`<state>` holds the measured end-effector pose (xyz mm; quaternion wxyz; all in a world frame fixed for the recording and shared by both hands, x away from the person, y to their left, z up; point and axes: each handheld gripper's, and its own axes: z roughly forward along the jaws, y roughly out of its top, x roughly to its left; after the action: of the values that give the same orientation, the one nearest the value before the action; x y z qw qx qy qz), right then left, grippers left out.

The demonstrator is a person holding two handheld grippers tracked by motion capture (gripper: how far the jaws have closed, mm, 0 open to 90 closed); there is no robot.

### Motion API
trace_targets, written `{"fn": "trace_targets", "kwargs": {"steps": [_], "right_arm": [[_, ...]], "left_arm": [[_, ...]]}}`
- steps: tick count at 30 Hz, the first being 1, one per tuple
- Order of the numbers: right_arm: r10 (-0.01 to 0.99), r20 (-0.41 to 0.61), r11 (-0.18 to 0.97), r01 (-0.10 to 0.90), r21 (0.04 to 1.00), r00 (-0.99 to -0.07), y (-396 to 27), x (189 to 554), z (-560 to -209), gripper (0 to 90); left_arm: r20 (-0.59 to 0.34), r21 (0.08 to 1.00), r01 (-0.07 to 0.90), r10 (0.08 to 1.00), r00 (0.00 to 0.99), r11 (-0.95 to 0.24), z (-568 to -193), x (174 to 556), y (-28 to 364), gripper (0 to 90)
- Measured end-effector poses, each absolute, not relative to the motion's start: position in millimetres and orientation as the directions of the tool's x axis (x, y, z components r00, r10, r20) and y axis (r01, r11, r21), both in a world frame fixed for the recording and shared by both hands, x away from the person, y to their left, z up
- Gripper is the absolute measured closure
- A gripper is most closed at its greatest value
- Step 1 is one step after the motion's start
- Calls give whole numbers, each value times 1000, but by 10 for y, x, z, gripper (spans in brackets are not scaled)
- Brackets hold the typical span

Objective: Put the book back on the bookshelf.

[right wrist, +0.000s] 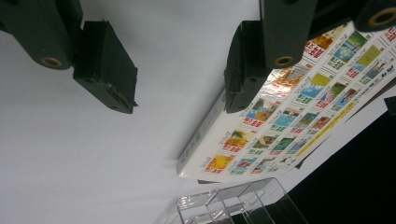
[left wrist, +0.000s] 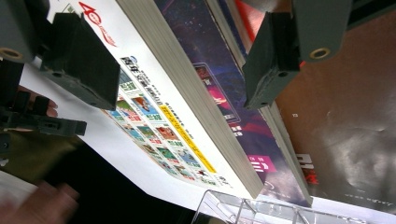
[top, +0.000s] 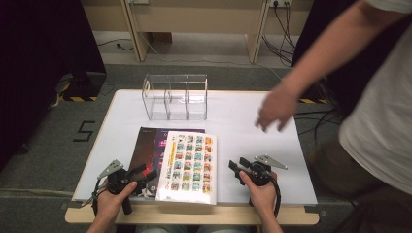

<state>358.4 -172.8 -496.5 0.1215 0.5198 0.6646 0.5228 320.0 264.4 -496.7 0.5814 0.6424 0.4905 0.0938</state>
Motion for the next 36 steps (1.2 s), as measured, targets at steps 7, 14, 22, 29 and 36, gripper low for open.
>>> {"fn": "trace_targets", "kwargs": {"steps": [7,14,22,29,36], "right_arm": [[790,404,-52,606,794,-462,-1638,3633,-4872,450],[763,443,-11,676,737,-471,-1524,3749,-4858,455],[733,480,22,723,691,-482,-1330,3884,-4839,454],[703,548,20,783,622,-453,-1288,3930,-4899,451],[692,564,23,795,606,-450,-1283,3936,-4904,453]], "left_arm": [[-454,832,536,732,508,143,-4884,3241,2575,276],[-458,803,587,735,500,102,-4875,3345,2478,283],[-468,768,636,740,484,70,-4897,3493,2422,291],[-468,754,655,734,492,42,-4899,3537,2372,304],[-525,720,689,715,461,84,-4885,3590,2369,423]]}}
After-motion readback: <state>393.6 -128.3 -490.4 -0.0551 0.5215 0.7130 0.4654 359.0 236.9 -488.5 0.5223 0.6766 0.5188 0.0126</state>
